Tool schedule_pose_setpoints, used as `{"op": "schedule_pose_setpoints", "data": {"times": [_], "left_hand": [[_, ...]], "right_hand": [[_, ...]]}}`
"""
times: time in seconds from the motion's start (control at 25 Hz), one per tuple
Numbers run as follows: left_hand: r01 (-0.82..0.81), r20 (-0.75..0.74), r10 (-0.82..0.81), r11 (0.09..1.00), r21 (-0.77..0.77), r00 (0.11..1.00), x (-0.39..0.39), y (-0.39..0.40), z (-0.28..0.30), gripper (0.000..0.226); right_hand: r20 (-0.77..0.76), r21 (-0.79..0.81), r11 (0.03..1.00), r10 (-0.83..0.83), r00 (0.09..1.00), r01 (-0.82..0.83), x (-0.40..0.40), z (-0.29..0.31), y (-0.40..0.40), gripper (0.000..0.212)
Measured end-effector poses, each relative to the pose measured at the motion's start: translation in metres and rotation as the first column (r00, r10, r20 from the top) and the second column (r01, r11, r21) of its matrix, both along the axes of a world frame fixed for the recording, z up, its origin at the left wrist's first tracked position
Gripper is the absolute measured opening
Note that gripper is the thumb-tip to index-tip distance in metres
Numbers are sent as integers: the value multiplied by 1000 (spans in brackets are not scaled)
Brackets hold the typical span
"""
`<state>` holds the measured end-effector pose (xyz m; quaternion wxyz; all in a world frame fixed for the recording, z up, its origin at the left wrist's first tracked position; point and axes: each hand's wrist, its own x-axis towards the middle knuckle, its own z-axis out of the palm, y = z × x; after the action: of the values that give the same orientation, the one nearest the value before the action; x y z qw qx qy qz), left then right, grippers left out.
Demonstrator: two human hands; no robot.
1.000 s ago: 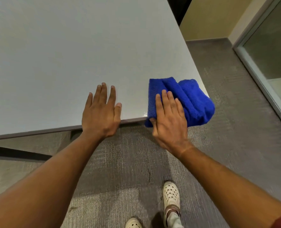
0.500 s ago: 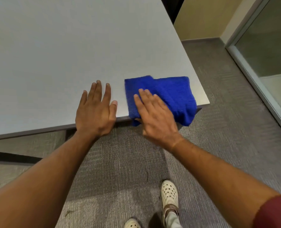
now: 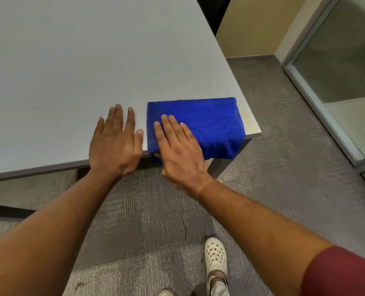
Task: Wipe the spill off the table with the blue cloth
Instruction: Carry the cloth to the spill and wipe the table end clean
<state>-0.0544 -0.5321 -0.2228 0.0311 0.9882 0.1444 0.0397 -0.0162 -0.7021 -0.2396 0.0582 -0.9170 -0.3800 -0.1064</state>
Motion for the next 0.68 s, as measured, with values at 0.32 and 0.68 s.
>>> {"op": "schedule_pose_setpoints", "data": {"times": [0.32,0.68], "left_hand": [[16,-34,-17,1000,-10,999,-2,0,5,69],[3,-40,-3,1000,-12,999,-2,0,5,70]], "right_hand": [[-138,109,985,-120,983,136,11,17,-56,86],[-767,450,134,-448,460,883,13,22,-5,82]]}}
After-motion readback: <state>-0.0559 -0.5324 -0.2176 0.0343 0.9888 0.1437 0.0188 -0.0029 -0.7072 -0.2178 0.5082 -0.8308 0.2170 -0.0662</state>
